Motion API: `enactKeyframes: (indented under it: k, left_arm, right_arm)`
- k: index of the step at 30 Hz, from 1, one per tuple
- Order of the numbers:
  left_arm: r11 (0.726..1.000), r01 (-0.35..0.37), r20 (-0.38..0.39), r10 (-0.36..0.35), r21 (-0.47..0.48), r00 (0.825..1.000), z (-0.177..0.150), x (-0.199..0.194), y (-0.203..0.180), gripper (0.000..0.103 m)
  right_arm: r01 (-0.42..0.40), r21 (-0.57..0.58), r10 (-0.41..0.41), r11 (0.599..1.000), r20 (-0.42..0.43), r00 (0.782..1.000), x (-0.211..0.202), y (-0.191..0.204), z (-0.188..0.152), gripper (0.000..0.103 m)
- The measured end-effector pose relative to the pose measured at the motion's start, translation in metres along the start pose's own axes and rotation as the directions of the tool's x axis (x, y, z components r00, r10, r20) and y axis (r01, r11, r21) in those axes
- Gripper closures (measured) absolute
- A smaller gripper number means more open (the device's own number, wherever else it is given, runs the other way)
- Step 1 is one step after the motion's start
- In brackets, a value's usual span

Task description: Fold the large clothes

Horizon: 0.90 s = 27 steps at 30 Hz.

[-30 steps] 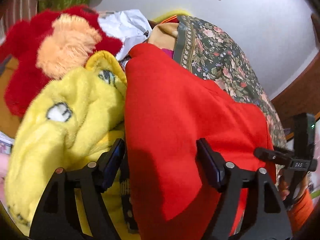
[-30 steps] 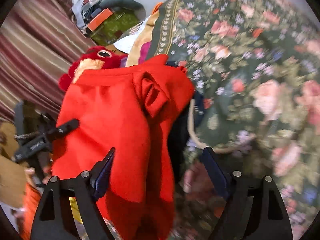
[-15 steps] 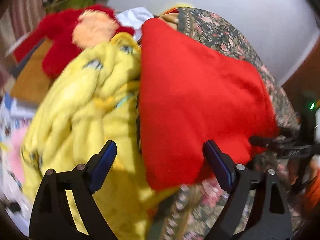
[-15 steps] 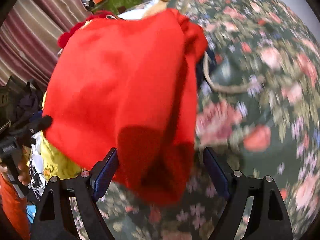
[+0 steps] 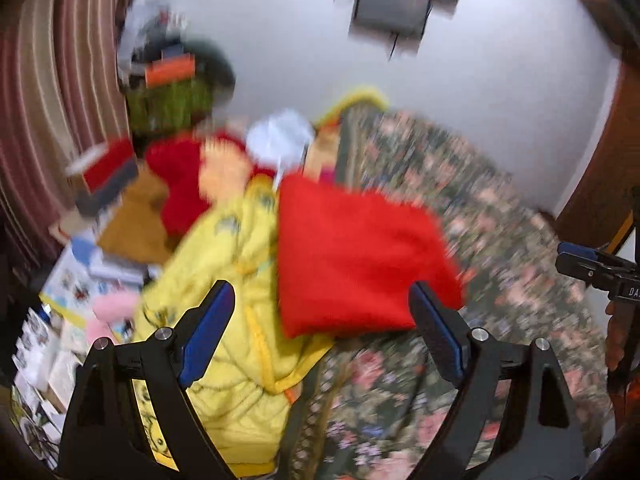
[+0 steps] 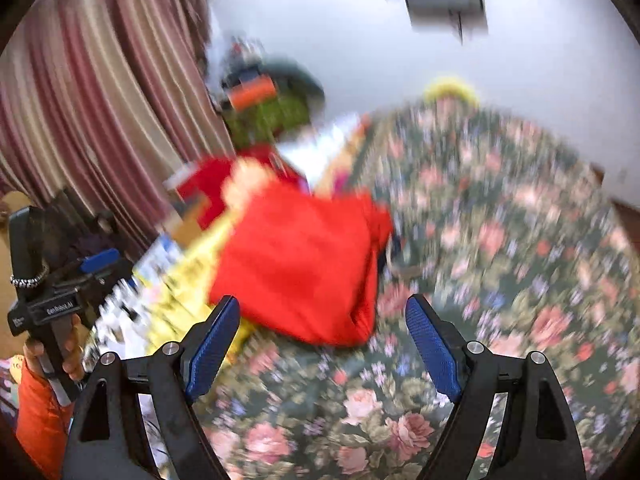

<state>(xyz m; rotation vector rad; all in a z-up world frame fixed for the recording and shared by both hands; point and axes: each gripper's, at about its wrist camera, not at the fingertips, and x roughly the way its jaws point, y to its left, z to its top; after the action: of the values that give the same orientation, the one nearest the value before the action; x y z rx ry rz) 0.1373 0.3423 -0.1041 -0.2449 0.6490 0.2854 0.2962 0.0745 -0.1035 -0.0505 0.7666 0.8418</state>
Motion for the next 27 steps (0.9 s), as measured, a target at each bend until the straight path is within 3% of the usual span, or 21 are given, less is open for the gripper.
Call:
enactKeyframes:
  k: [3,9,14,19,22,25,27]
  left_arm:
    - [1.0,0.012,0.136,-0.015,0.021,0.991,0.013,-0.059,-0.024,0.014]
    - [0.999,0.026,0.353,-0.041,0.047,0.935,0.01,-0.16,-0.059,0.014]
    - [0.998,0.001,0.488,-0.028,0.055,0.873,-0.012,-0.22,-0.08,0.014]
    - [0.996,-0.045,0.551,-0.003,0.075,0.835,-0.04,-0.245,-0.099,0.014]
    - [0.994,-0.076,0.562,0.018,0.079,0.827,-0.056,-0.248,-0.109,0.014]
    - [0.995,-0.058,0.544,0.005,0.08,0.839,-0.063,-0.245,-0.112,0.012]
    - [0.995,-0.048,0.535,-0.003,0.081,0.845,-0.066,-0.242,-0.113,0.004]
  right_arm:
    - [-0.024,-0.025,0.027,0.999,0.148,0.989,-0.061,0.022,0.009,0.02]
    - [-0.037,-0.08,0.065,0.996,0.381,0.922,-0.167,0.066,0.001,0.02]
    - [-0.012,-0.117,0.067,0.993,0.482,0.873,-0.22,0.098,-0.029,0.02]
    - [0.01,-0.134,0.059,0.991,0.504,0.861,-0.241,0.12,-0.061,0.02]
    - [0.025,-0.134,0.044,0.991,0.487,0.873,-0.244,0.128,-0.074,0.02]
    - [0.065,-0.138,0.008,0.988,0.475,0.88,-0.243,0.134,-0.084,0.02]
    - [0.087,-0.132,-0.014,0.987,0.473,0.881,-0.243,0.136,-0.089,0.017]
